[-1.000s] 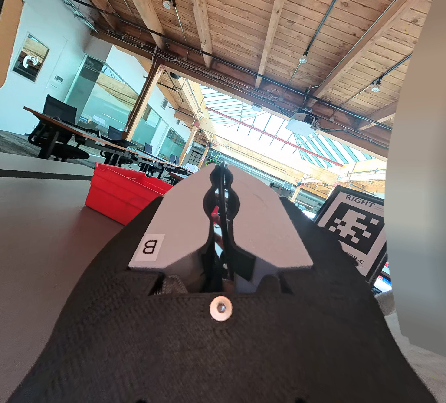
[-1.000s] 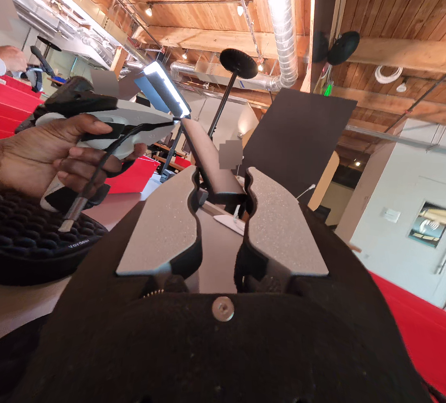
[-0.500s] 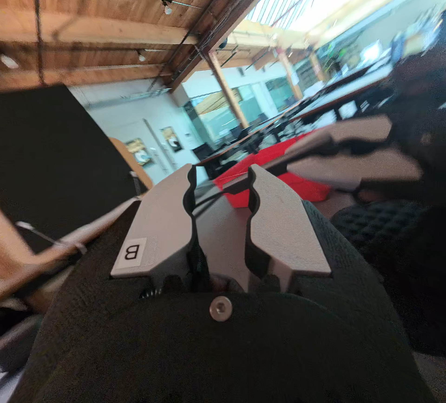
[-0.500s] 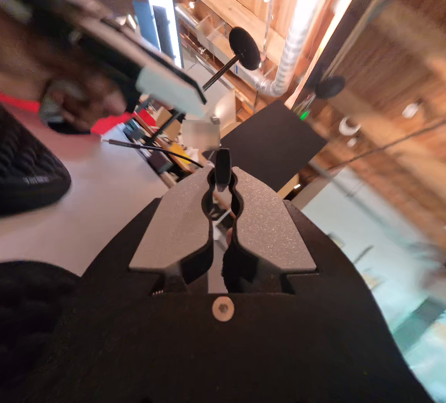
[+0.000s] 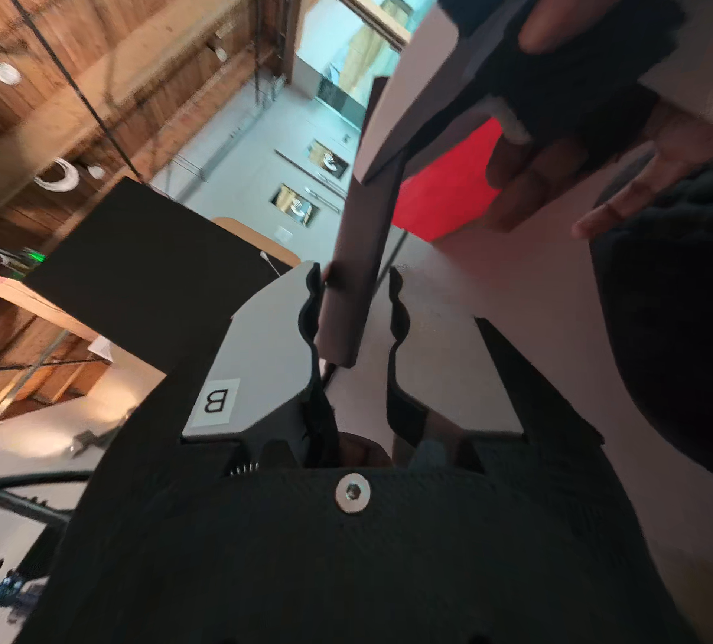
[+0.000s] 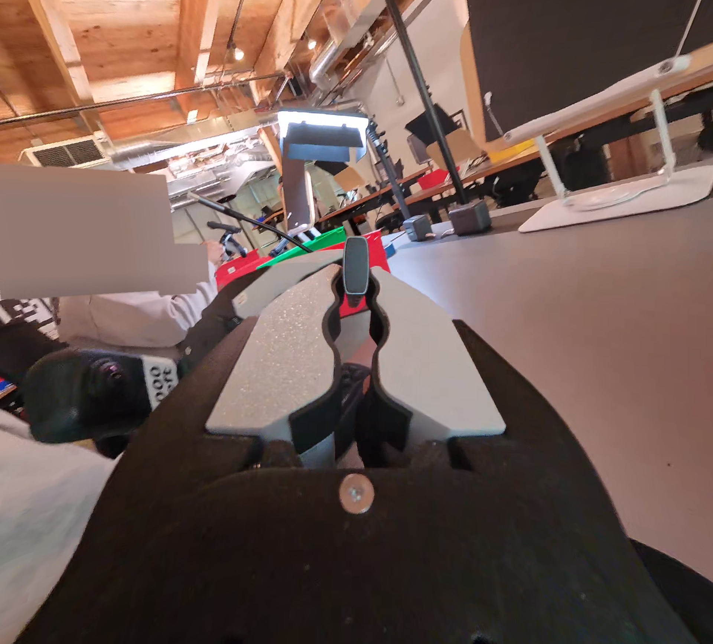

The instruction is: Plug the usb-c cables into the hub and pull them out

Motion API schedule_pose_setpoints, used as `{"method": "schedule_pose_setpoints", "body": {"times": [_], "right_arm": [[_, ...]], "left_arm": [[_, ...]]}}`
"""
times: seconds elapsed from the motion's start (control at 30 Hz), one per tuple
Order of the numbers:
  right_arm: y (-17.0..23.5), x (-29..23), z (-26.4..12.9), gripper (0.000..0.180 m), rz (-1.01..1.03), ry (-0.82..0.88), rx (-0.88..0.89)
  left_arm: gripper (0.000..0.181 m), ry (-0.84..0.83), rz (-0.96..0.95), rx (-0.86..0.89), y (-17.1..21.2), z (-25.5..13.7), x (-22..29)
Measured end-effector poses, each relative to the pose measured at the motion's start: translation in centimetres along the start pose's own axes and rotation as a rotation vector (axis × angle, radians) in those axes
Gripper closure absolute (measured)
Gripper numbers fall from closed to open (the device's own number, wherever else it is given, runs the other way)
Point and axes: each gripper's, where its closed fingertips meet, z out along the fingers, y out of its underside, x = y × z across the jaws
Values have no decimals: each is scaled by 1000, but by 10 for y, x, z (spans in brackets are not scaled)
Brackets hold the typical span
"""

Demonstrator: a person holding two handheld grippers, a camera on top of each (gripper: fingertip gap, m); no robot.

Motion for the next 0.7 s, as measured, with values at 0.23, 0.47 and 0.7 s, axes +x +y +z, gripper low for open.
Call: {"method": "schedule_pose_setpoints", "body": {"times": [0.23, 0.47, 0.7], "right_arm": [[2, -2, -1, 166, -86, -70, -92], [-39, -7, -38, 118, -742, -110, -25], [-7, -27, -55, 131, -1216, -187, -256]], "left_arm": [[157, 208, -165, -47, 7, -3, 19], [157, 551, -519, -20, -2, -19, 41], [157, 777, -502, -65, -3, -36, 74]]}}
